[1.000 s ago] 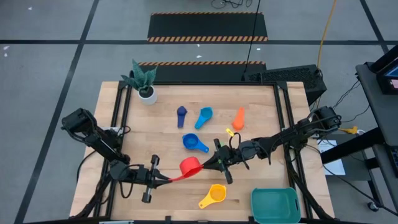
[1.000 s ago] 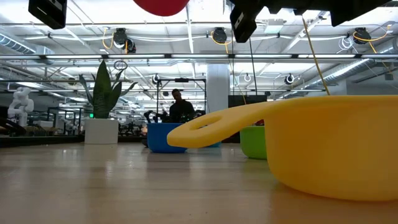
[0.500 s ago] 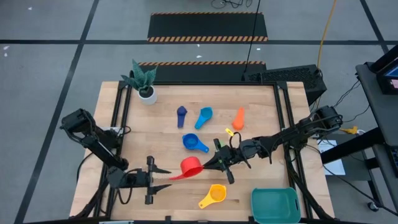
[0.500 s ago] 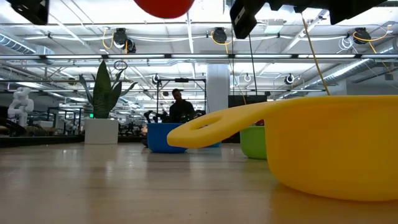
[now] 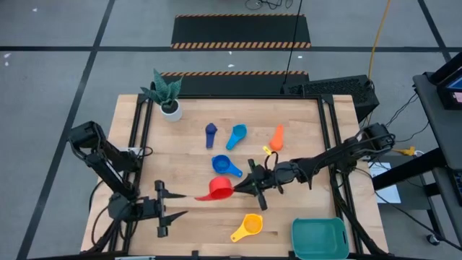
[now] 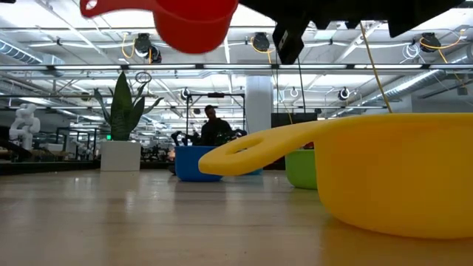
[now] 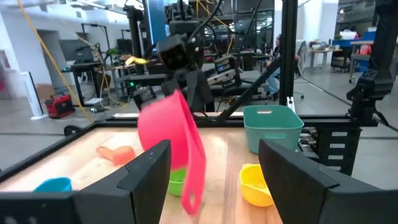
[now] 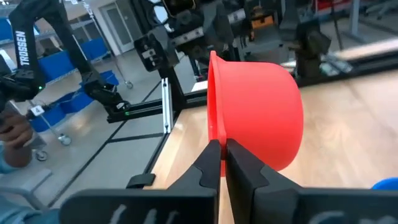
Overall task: Nest measuring cups in basket
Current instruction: Adjust the red measuring cup
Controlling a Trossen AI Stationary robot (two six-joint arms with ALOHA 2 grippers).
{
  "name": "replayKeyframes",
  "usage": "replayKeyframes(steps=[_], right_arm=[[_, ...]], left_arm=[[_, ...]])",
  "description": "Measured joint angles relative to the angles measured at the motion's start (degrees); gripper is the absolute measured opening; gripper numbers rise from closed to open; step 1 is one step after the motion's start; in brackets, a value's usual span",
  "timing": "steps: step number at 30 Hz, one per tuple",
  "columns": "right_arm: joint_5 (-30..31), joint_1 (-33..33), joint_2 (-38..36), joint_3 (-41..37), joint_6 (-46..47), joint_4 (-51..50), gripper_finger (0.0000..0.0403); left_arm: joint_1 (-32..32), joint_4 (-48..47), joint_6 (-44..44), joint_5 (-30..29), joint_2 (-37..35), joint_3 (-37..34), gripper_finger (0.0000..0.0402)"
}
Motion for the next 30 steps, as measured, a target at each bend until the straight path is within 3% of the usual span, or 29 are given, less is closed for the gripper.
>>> replayKeyframes(steps=[4,14,21,30], right_arm=[[0.0,-0.4,3.3,0.0,5.2,2.9,0.0000],[1.8,-2.3,14.3,1.3,21.8,13.8,0.0000],[0.2,-2.3,22.8,10.6,25.8,8.8,0.0000],[-1.8,-2.2,25.7,18.6,24.5,-2.9,0.0000]], left_arm=[[0.0,-2.2,3.2,-1.3,0.0,1.7,0.0239],[-2.3,-9.8,19.3,-11.1,0.0,11.0,0.0239],[-4.6,-10.9,20.1,-13.0,0.0,12.5,0.0239],[-8.3,-13.3,19.7,-17.0,-0.1,12.5,0.0239]])
